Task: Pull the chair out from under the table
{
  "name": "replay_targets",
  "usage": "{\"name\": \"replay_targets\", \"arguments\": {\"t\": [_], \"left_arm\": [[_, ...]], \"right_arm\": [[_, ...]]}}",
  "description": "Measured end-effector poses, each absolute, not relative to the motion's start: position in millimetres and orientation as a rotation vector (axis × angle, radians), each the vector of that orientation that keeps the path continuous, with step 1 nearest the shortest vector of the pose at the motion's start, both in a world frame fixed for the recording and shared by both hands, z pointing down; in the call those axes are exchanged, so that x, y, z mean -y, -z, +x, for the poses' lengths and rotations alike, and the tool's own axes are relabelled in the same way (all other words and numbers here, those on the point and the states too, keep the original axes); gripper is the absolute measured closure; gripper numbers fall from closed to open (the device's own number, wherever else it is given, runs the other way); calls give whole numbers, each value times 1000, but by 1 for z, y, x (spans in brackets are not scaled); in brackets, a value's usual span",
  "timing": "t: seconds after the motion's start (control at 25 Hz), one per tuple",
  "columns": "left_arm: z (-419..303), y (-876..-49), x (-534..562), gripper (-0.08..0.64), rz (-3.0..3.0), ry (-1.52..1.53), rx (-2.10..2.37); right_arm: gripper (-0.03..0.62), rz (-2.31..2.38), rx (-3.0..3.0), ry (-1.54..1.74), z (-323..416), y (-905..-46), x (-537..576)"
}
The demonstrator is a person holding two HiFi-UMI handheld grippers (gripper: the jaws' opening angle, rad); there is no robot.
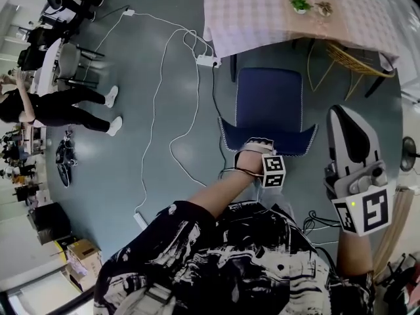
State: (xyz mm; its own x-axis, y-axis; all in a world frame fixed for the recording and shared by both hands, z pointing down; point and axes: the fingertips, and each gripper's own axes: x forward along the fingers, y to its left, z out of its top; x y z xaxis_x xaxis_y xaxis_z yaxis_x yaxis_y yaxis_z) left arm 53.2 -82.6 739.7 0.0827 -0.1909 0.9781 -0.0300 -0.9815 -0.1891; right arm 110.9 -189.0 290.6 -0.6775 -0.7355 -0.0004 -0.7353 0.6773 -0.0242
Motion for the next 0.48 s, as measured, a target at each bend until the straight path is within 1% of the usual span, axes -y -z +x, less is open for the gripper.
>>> {"name": "replay_targets", "arguments": {"t": [0.2, 0.48], "left_arm": [[57, -739, 49, 502, -2233, 2030, -184], [56, -740, 17, 502, -2231, 2051, -175]], "right_arm": [[581, -1206, -2879, 37, 110, -288, 187], [581, -1112, -2909, 63, 90, -292, 182]]}}
